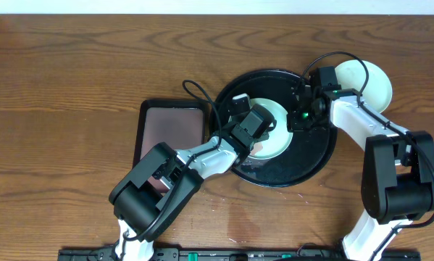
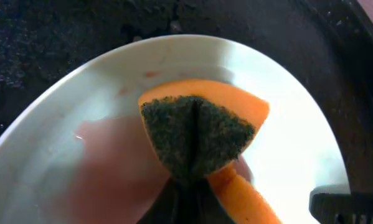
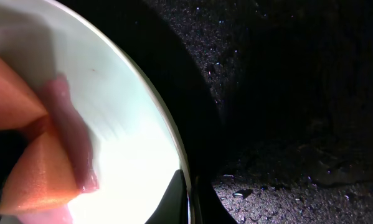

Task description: Clean dirty plates on tray and stack at the side

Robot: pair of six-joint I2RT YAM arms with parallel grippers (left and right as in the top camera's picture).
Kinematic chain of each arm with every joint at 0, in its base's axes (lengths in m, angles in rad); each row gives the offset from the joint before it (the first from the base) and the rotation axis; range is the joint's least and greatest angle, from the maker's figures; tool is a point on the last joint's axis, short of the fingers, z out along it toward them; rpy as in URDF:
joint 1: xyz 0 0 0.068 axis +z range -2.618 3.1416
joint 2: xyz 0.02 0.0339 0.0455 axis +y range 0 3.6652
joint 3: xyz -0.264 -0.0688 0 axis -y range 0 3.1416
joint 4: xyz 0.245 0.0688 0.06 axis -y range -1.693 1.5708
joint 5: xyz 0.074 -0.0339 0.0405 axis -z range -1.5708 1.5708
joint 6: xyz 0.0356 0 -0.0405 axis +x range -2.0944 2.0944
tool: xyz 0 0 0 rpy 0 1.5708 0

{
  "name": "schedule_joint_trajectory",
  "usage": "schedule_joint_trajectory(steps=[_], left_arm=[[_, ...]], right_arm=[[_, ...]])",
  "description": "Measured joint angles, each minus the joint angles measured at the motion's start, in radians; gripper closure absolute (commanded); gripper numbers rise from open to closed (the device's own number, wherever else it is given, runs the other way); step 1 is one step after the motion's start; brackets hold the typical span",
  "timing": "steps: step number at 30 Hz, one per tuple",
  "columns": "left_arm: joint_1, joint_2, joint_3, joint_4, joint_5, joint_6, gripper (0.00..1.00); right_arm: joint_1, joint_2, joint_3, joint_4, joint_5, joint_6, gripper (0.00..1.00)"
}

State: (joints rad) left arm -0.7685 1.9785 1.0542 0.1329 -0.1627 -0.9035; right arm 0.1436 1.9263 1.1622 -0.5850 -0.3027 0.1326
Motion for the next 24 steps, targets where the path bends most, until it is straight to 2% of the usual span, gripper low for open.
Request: schedule_joint_trajectory(steps=[4,10,17,24], left_arm=[[0.014,-0.008,0.018,-0.072,0.008,0.018,0.92],[0.095,-0.106,0.013,-0.302,-0.014,0.041,0.92],[0.222,-0.347,-0.001,-0.482,-0.122,0.117,0.92],[0.257,-0.624,0.0,-0.672,-0.143,0.135,0.92]], right_arm=[[0.0,0.0,0.0,-0.001,0.001,0.0,0.99],[0.001,0.0,0.0,-0.003,0.003,0.0,0.99],[0.004,0.0,0.002,-0.01,0.005,0.0,0.99],[0.005,-0.015,0.01,-0.053,0.01,-0.006,0.99]])
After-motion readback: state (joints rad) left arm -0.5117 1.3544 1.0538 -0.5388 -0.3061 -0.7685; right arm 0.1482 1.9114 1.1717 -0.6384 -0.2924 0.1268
